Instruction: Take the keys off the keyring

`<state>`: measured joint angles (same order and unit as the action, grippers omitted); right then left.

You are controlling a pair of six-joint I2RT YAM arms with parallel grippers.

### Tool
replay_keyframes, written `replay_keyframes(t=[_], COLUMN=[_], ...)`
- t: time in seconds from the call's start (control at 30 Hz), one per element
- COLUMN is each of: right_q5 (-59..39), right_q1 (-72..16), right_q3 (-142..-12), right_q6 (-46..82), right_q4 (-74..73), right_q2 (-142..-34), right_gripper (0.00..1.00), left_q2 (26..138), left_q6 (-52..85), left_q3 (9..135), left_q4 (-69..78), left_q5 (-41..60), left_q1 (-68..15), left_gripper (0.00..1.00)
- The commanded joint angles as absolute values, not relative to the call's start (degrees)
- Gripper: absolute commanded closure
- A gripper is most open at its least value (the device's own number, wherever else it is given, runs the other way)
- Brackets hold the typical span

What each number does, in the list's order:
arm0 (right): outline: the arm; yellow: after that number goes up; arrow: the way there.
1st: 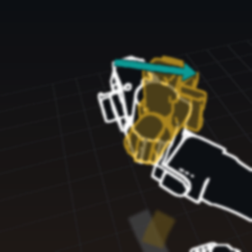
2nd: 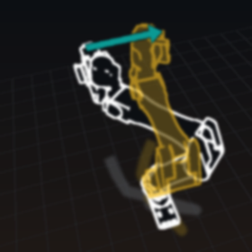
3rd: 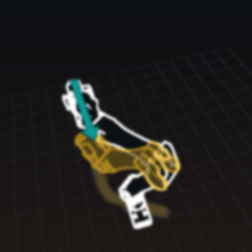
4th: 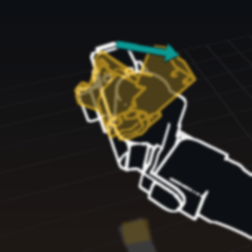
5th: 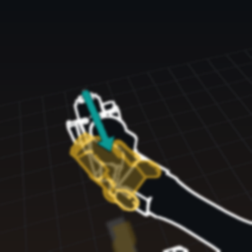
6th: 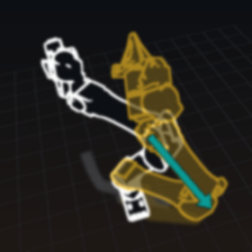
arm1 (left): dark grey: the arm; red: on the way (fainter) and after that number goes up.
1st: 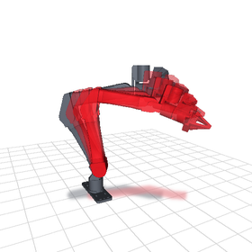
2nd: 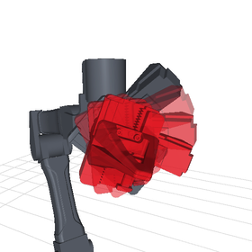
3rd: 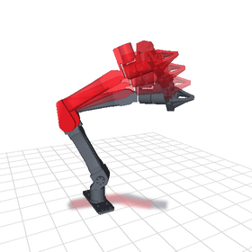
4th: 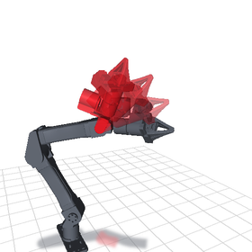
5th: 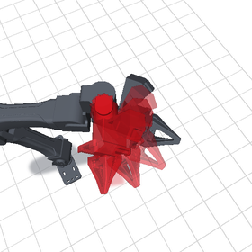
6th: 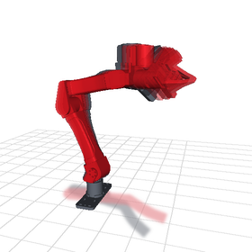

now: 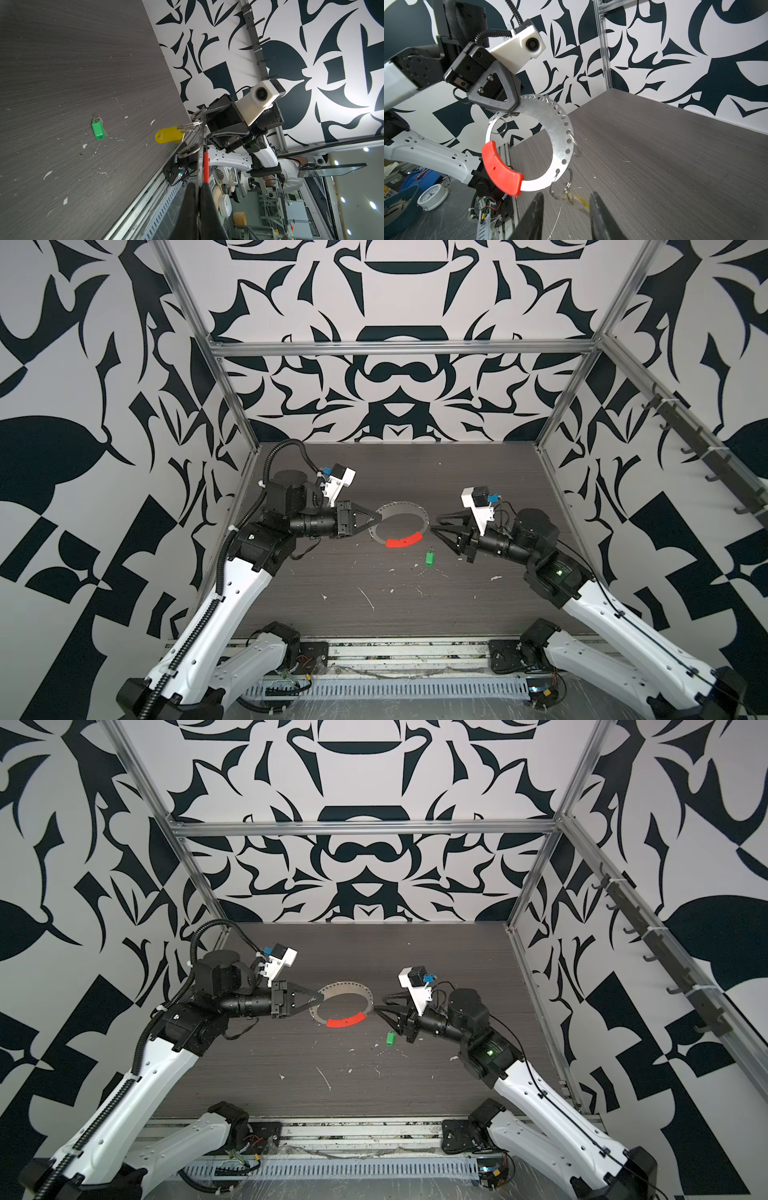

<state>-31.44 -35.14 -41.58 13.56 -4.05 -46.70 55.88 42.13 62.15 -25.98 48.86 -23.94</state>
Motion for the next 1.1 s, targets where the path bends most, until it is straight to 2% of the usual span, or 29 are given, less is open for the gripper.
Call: replay_keyframes(t=[0.0, 0.43, 0.67, 1.07], right_q5=[-32.87, -30.5, -30.44, -27.21], right_q1=[-35.55, -36.16, -37.13, -38.94], right_q3=[-42.98, -41.97, -42.7, -43.59], right_q6=[12.35, 11.78, 11.18, 9.58], right_q4=[-6.14, -5.87, -6.05, -5.4], right_q2=[-46.47, -43.95, -45.84, -47.02], right_gripper=[0.6, 0.59, 0.66, 0.73], left_q2=[55.28, 55.02, 54.93, 54.49], left_q6=[41.61, 43.06, 43.67, 43.94], left_q3=[63.9, 63.28, 63.28, 62.89], left_q4=[-25.32, -23.74, -23.25, -23.08], left_q5=[50.47, 49.82, 49.91, 50.25], left_q1=[-23.65, -23.66, -23.67, -23.64], left_gripper=[1.0, 1.0, 1.0, 1.0])
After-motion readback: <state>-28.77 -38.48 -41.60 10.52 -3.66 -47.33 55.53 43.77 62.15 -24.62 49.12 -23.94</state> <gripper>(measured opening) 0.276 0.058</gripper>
